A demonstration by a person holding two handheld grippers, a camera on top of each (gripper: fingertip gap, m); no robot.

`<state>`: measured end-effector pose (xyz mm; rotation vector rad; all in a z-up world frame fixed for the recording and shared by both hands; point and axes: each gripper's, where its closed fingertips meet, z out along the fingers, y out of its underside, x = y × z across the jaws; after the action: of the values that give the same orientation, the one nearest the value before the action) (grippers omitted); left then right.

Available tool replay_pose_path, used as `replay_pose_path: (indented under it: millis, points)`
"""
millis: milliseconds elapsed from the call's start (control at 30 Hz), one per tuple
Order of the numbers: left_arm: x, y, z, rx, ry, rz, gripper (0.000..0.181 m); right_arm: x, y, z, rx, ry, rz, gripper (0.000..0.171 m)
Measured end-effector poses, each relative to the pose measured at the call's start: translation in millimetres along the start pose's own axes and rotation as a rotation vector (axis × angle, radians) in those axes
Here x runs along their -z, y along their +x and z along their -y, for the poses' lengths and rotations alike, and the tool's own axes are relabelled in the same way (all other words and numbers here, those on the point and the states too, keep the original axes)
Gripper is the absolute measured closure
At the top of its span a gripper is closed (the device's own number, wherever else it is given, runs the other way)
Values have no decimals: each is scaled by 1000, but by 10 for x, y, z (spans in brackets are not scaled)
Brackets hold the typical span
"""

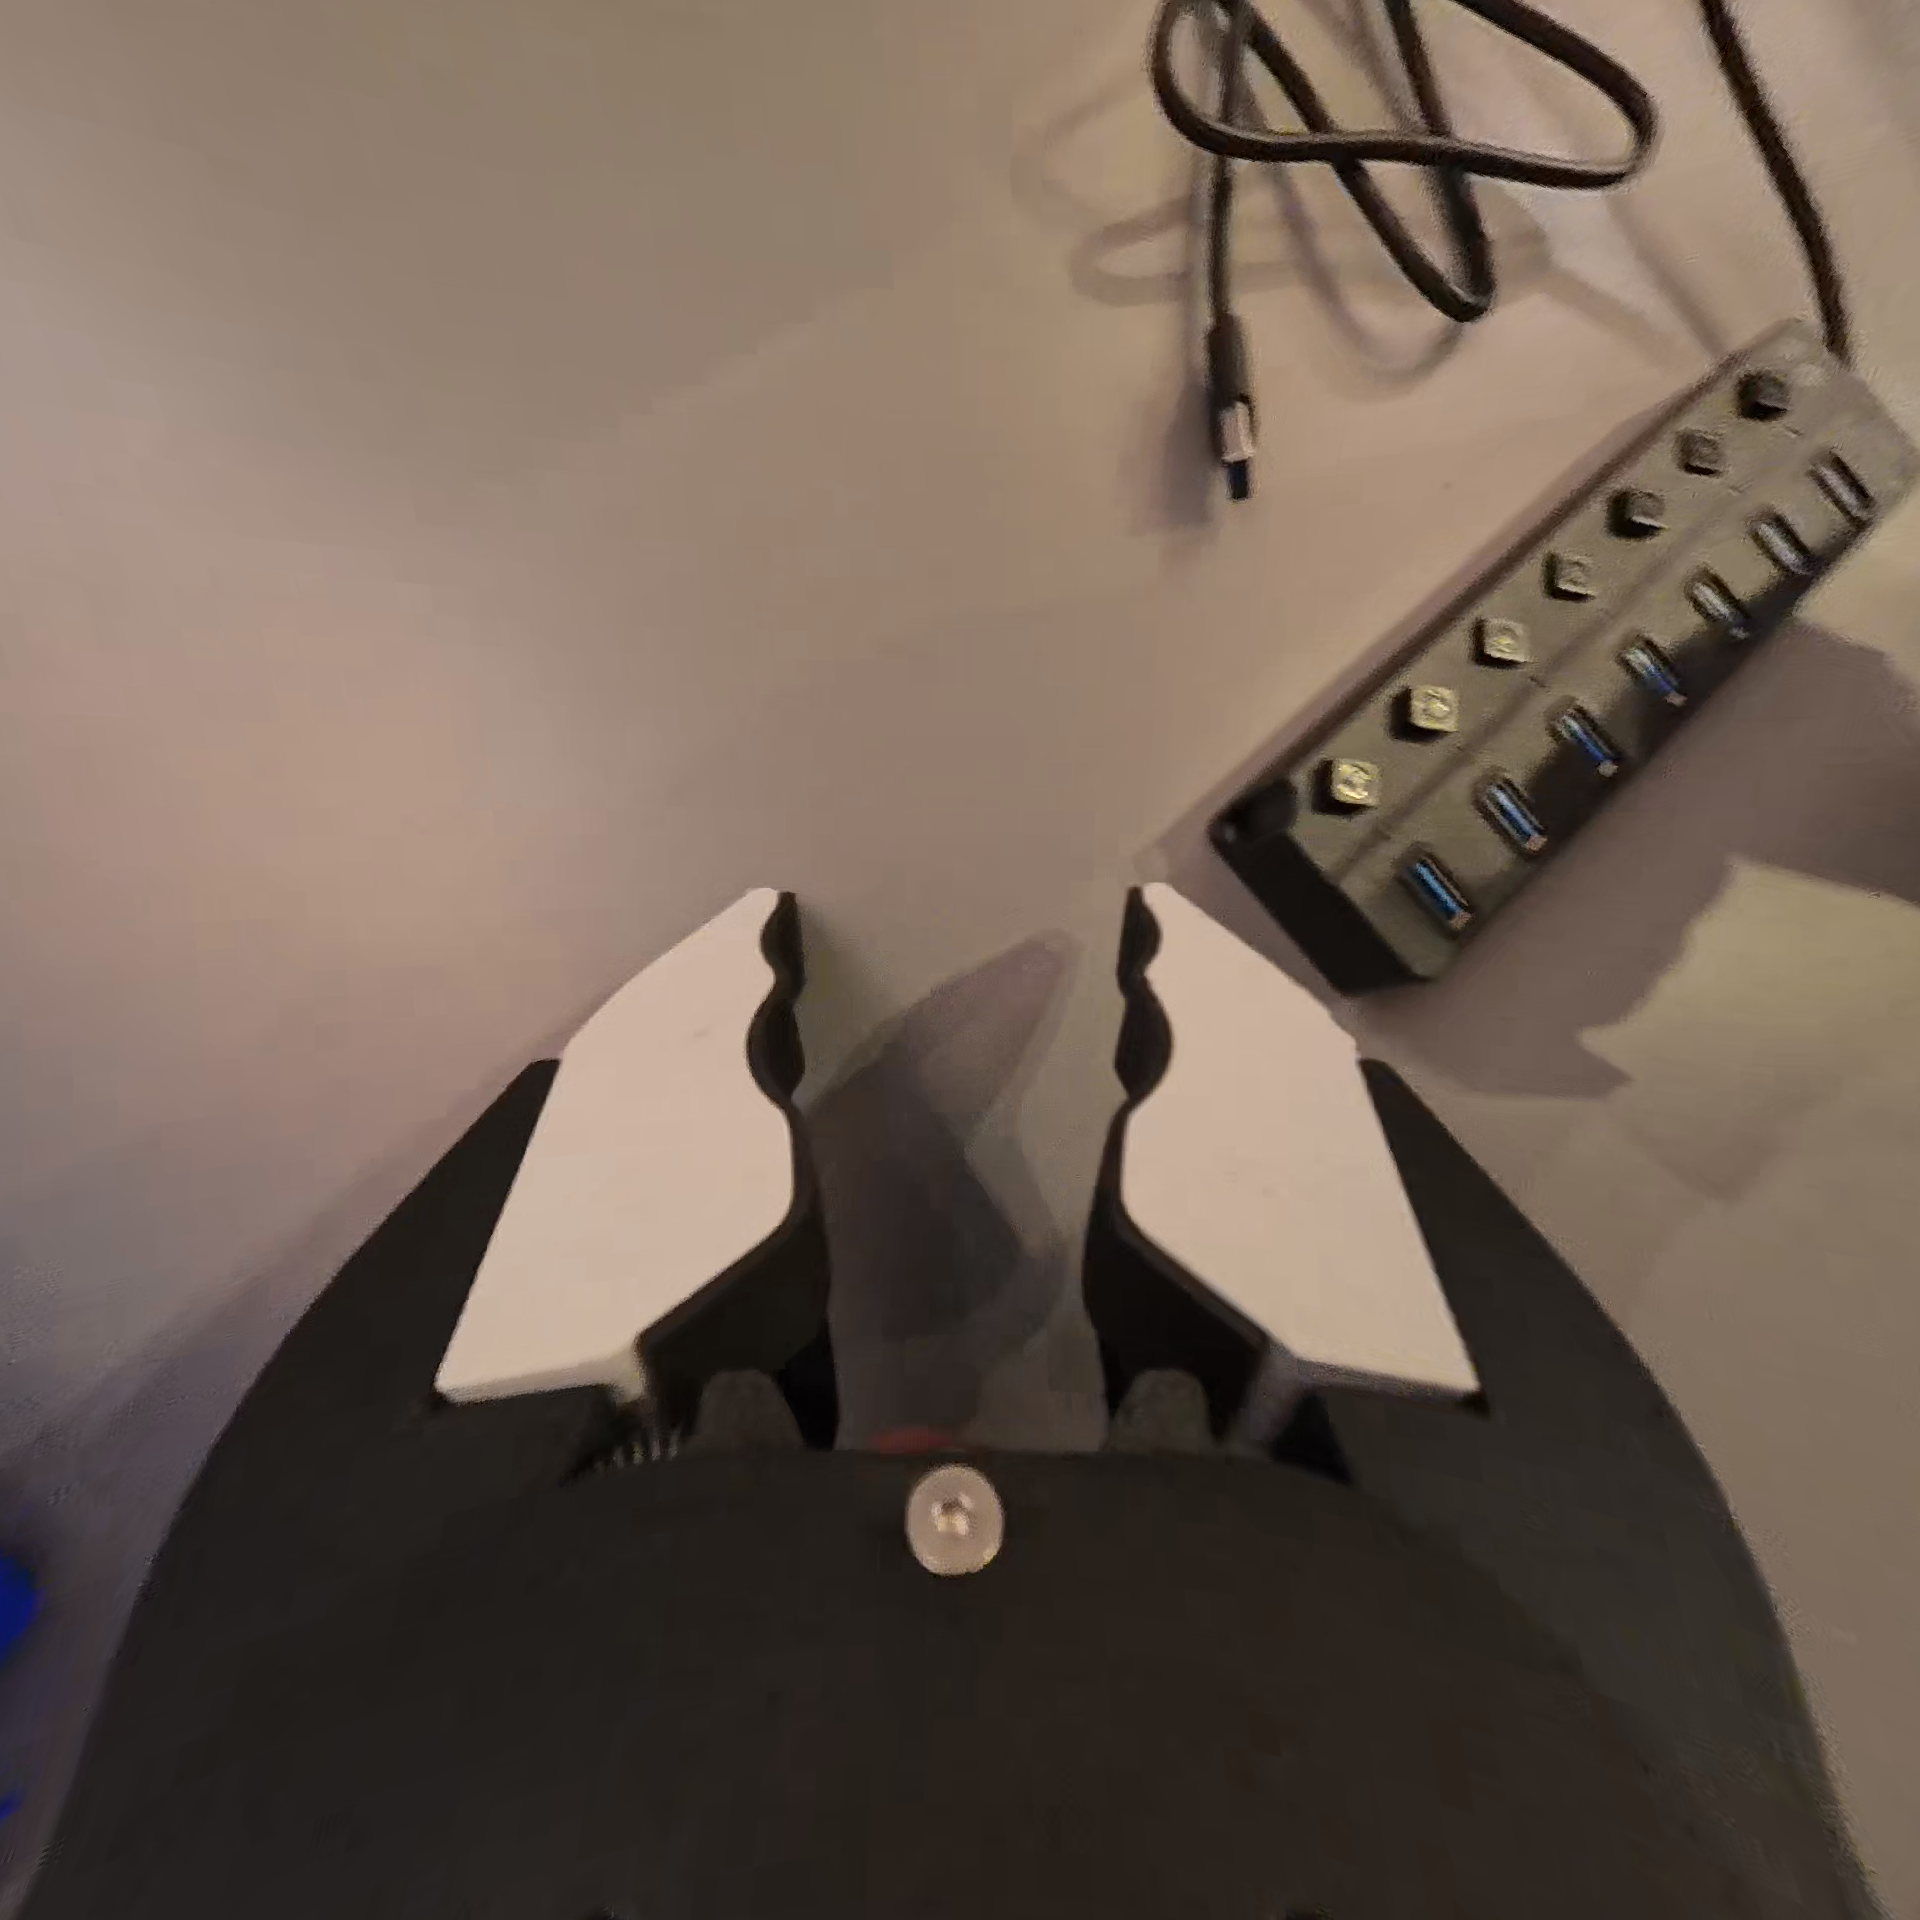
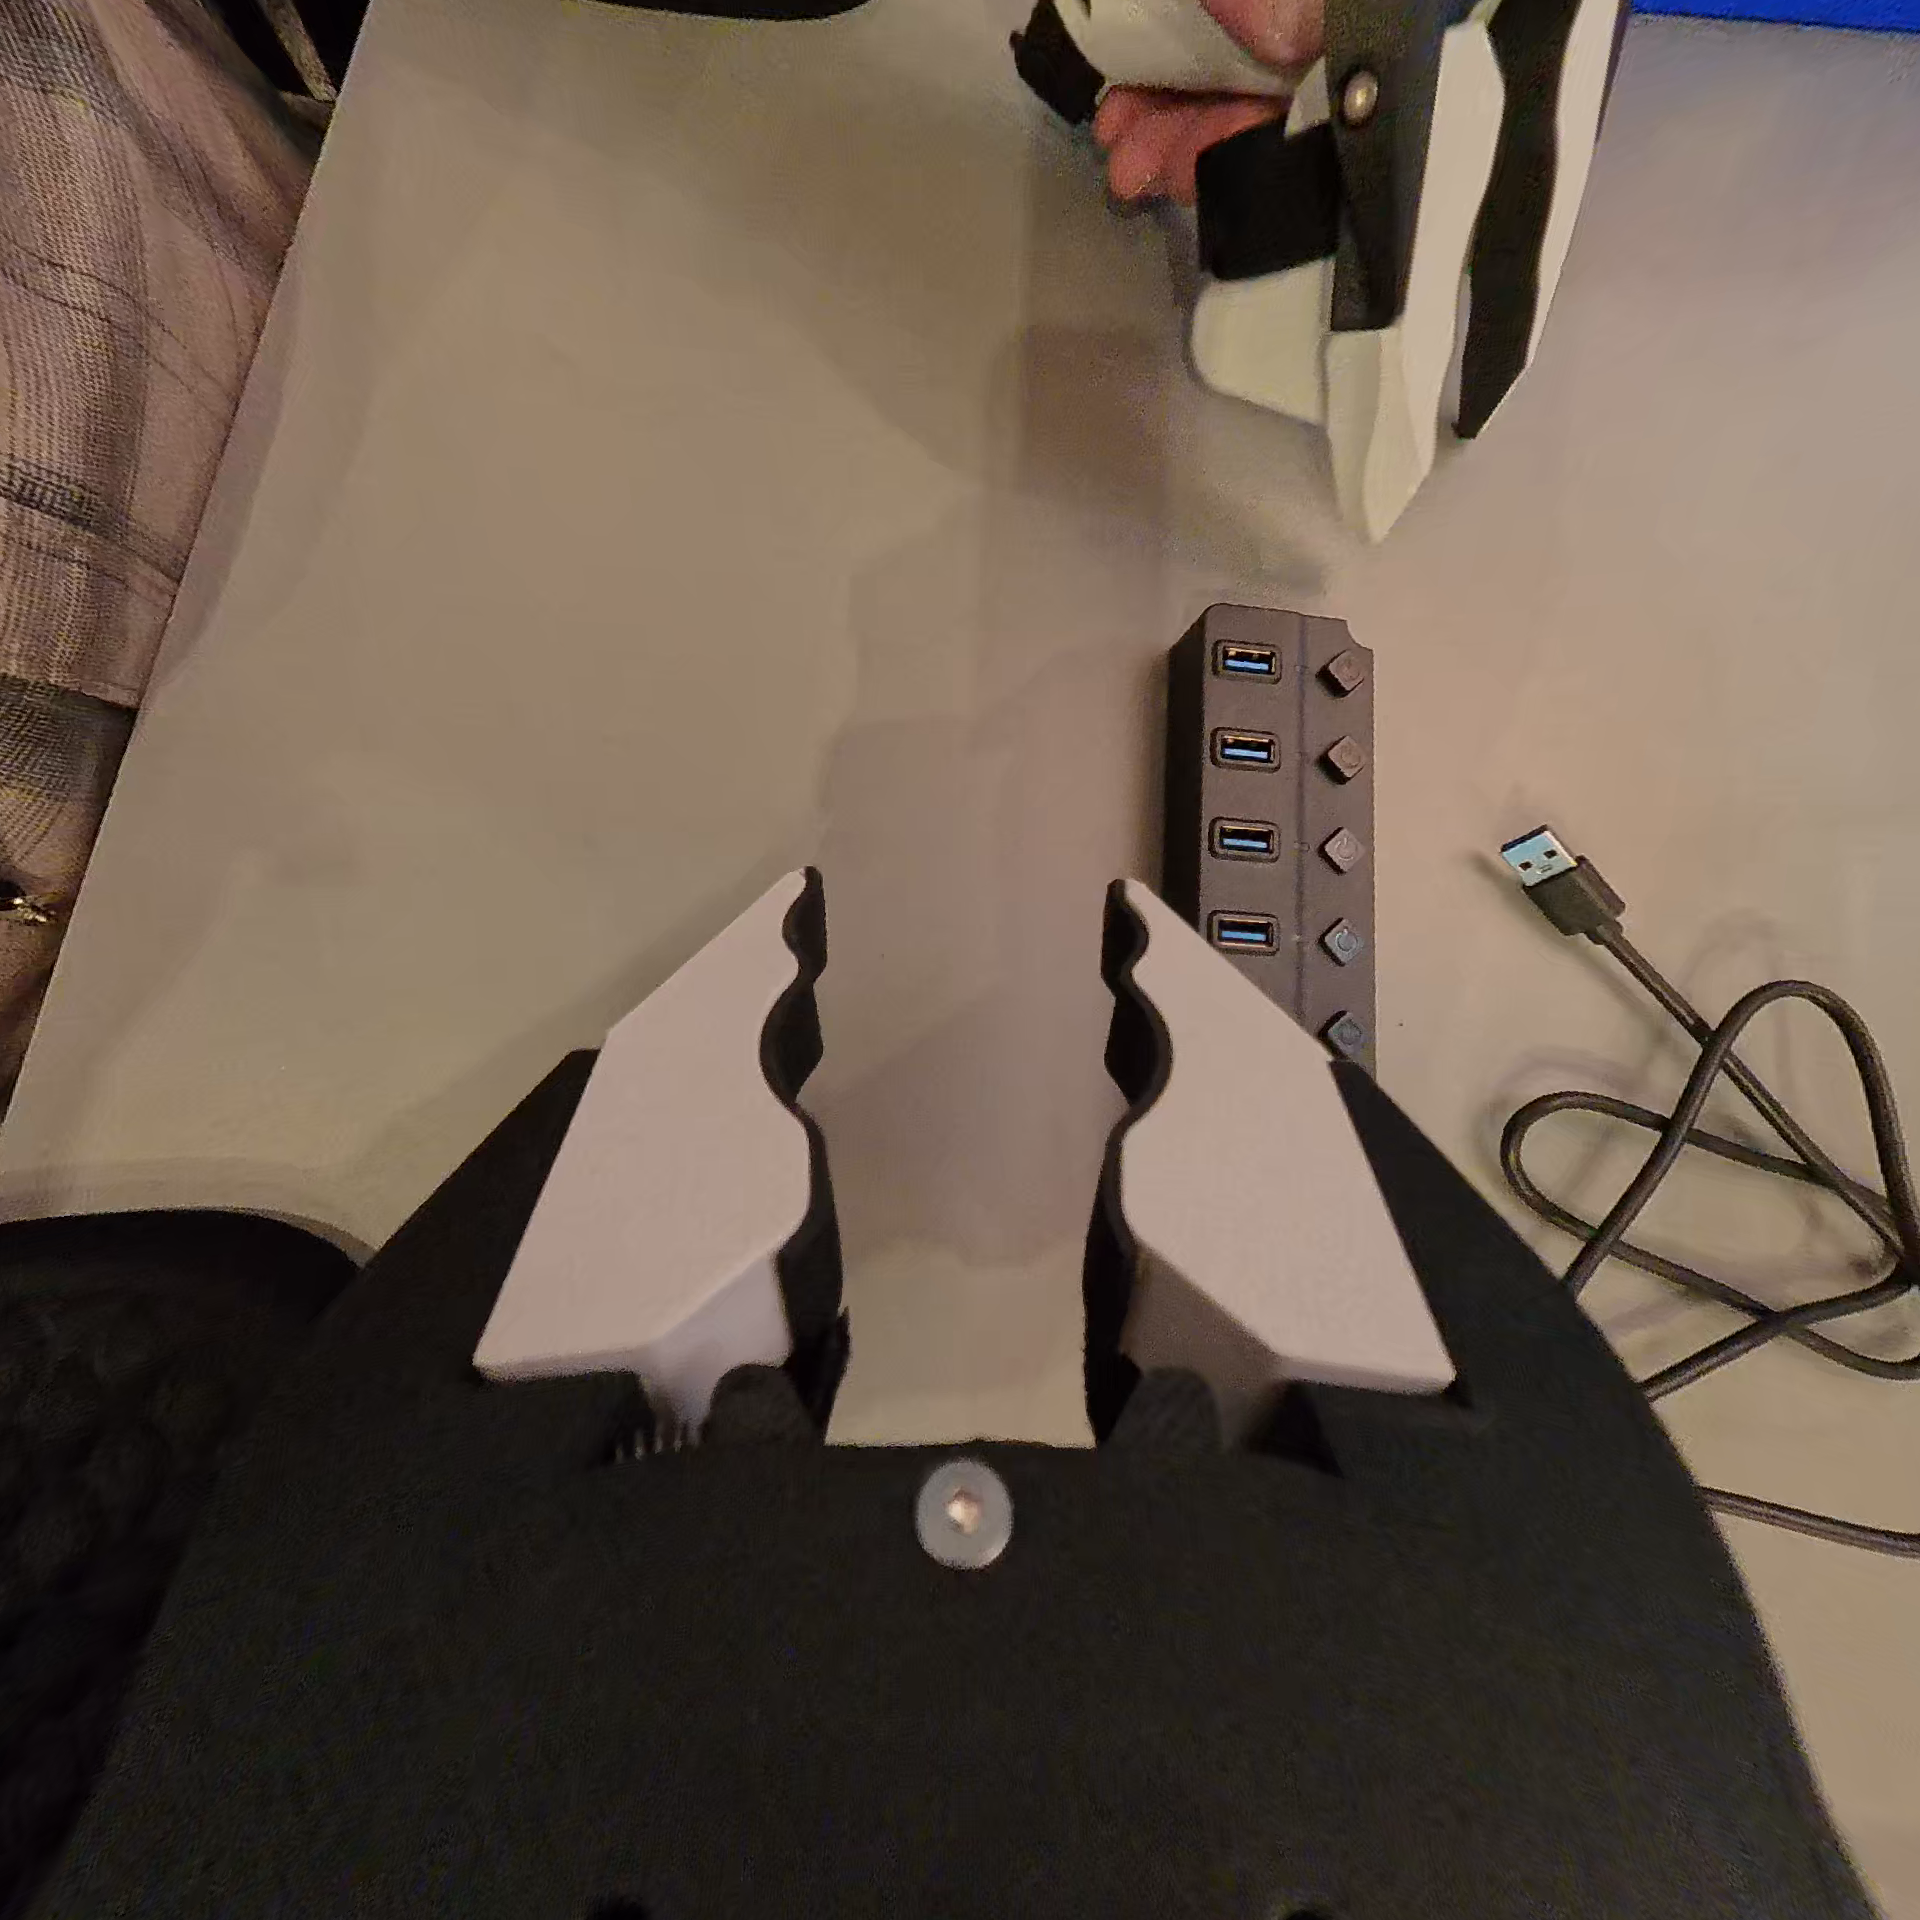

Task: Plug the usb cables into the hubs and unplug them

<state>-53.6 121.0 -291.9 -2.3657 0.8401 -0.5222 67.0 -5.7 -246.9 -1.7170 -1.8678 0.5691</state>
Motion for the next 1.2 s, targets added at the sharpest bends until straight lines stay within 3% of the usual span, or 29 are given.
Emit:
replay_pose_path:
  millis: [67,133,267,333,400,433,600,633,667,700,1200]
  points:
    - [8,-8,-45,-50,-46,38,136,5,-2,0,1,2,-2,120]
    - [-3,-68,-55,-130,-25,144,133,12,-8,7,2,8,-2,120]
    - [-5,-37,-62,-117,20,127,149,11,-15,0,1,7,1,121]
    - [26,-96,-91,-60,4,147,120,10,-16,-4,5,1,-1,121]
    - [48,-97,-139,-116,-19,159,75,14,-21,5,5,4,0,121]
    - [82,-151,-90,-112,23,207,65,18,-23,9,5,6,-1,121]
    - [30,-155,-127,-103,29,183,68,14,-37,11,7,0,4,121]
    - [6,-103,-155,-106,12,135,63,11,-38,10,8,-3,5,121]
    - [-13,-89,-181,-106,-9,117,43,8,-39,14,9,-5,6,121]
    - [-37,-95,-206,-118,-33,121,34,7,-42,22,11,-5,7,122]
    - [11,-116,-260,-107,-29,128,35,-48,-63,123,-38,5,34,122]
